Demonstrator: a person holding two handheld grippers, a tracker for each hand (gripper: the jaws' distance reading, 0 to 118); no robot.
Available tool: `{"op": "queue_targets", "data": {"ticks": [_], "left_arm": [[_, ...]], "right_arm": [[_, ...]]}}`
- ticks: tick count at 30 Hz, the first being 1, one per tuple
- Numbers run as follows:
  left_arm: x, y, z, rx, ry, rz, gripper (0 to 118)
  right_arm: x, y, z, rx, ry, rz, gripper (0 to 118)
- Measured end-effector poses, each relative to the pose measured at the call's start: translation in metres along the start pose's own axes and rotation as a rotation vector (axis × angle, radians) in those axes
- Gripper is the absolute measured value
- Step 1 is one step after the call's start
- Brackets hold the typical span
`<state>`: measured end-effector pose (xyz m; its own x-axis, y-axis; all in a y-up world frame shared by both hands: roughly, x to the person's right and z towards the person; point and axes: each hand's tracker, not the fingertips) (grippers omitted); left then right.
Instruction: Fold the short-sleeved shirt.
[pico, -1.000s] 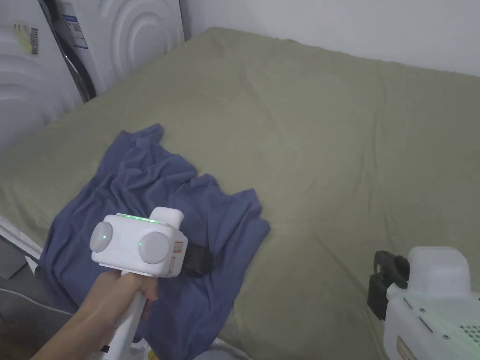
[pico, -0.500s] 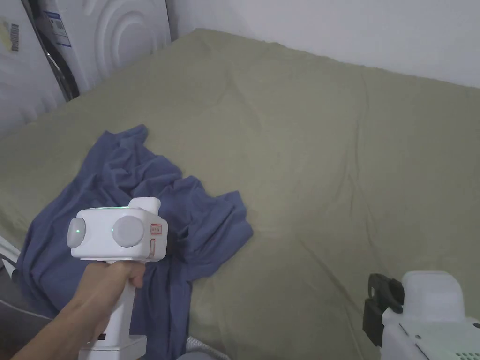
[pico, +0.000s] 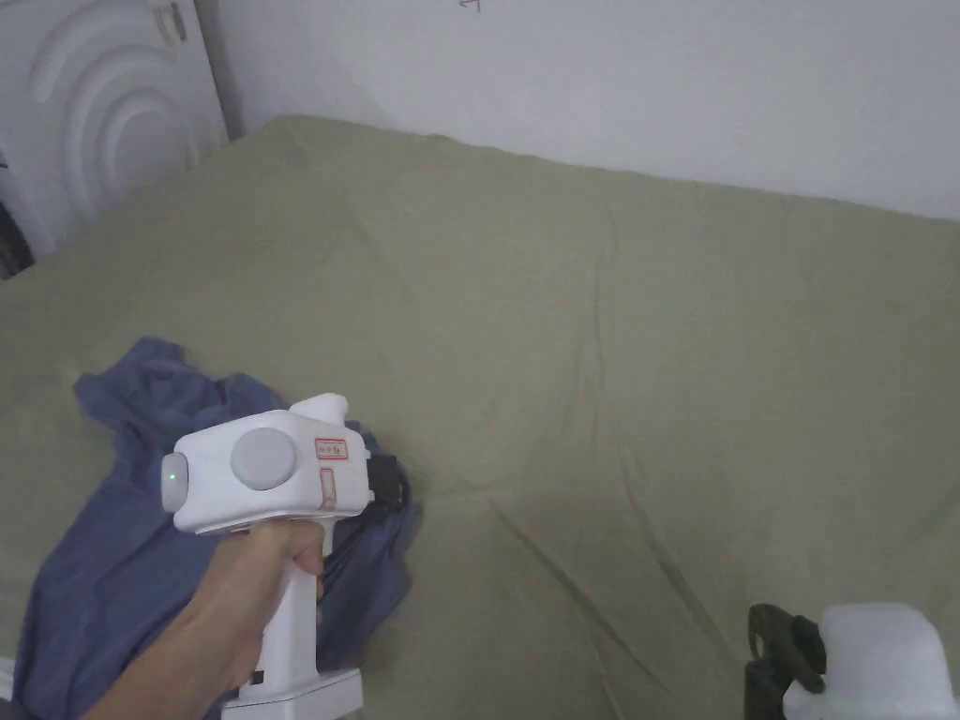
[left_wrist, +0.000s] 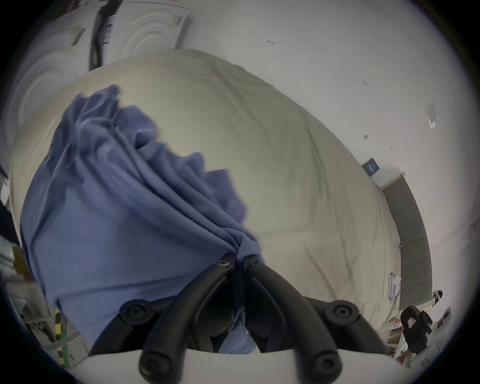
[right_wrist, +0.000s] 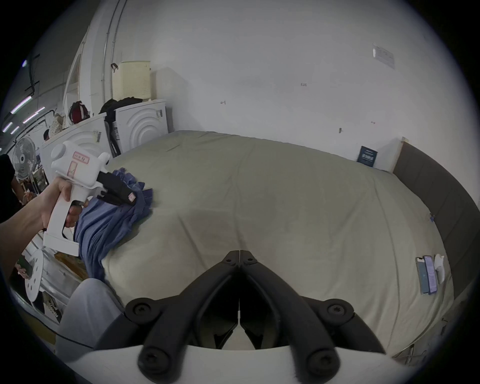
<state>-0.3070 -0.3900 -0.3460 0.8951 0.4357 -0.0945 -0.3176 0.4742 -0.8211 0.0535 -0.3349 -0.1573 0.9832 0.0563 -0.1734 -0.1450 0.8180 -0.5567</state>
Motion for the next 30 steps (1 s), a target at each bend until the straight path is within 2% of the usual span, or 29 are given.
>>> {"op": "queue_targets", "data": {"ticks": [10, 13, 17, 21, 24, 28, 30], "left_arm": [[0.192, -0.004, -0.092, -0.116, -0.2, -0.227, 4], [0.255, -0.009, -0.111, -0.148, -0.313, -0.244, 4], [0.343, -0.021, -0.131, -0.186, -0.409, -0.368, 4], [0.408, -0.043, -0.15, -0.209, -0.445, -0.472, 4], [0.437, -0.062, -0.167, -0.261, -0.506, -0.478, 4], [0.452, -0.098, -0.202, -0.278, -0.311, -0.635, 4], [0.447, -0.112, -0.215, -0.322, -0.256, -0.663, 4]], "right_arm": [[0.07, -0.009, 0.026, -0.002, -0.12, -0.019, 0], [0.091, -0.015, 0.031, -0.009, -0.162, -0.049, 0], [0.117, -0.024, 0.029, -0.026, -0.205, -0.092, 0], [0.134, -0.03, 0.024, -0.045, -0.23, -0.122, 0], [0.144, -0.035, 0.018, -0.059, -0.242, -0.137, 0], [0.149, -0.041, 0.011, -0.079, -0.241, -0.153, 0], [0.148, -0.043, 0.009, -0.084, -0.235, -0.152, 0]]}}
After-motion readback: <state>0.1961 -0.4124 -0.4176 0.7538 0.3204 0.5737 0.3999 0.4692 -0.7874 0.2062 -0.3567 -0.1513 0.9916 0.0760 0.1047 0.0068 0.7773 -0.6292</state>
